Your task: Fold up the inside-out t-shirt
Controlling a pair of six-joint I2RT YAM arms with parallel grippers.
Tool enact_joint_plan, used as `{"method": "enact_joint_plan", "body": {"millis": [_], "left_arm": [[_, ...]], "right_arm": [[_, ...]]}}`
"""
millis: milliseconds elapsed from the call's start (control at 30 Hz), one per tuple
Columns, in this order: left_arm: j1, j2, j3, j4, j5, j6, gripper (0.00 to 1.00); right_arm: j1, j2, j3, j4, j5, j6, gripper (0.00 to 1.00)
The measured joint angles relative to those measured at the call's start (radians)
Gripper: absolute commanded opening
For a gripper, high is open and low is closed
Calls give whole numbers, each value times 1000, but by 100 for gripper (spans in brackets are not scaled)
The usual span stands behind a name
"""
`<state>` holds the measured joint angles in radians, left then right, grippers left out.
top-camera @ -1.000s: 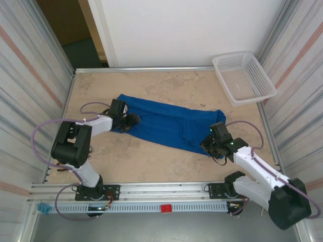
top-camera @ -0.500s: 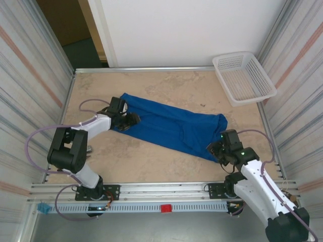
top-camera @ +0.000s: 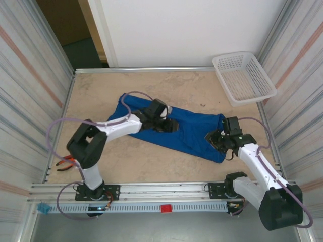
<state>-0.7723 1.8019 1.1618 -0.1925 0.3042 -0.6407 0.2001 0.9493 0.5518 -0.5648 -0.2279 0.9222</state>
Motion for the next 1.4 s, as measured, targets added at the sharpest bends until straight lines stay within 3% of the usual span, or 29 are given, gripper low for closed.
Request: {"method": "enact_joint_plan", "body": {"millis": [233, 533, 733, 900, 1067, 1167, 1233, 1400], "left_arm": [[-54, 99, 2, 36, 11, -28, 42], [-62, 157, 44, 98, 19, -68, 39], [-75, 200, 74, 112, 18, -83, 13], [-80, 182, 56, 116, 5, -93, 2], [-80, 102, -2, 107, -16, -98, 1], [-80, 59, -26, 108, -18, -98, 8], [-80, 37, -42, 107, -21, -94, 35], [-63, -27, -58, 35, -43, -52, 52]], "right_arm": [[5, 32, -63, 56, -13, 1, 33], [5, 147, -64, 151, -35, 1, 30], [3, 202, -64, 187, -31, 1, 30], [-11, 214, -64, 191, -18, 2, 29], [-30, 216, -64, 190, 7, 5, 30], [-33, 215, -64, 183, 22, 5, 30], [-38, 211, -64, 174, 23, 5, 30], [-43, 135, -55, 117, 22, -4, 31]]}}
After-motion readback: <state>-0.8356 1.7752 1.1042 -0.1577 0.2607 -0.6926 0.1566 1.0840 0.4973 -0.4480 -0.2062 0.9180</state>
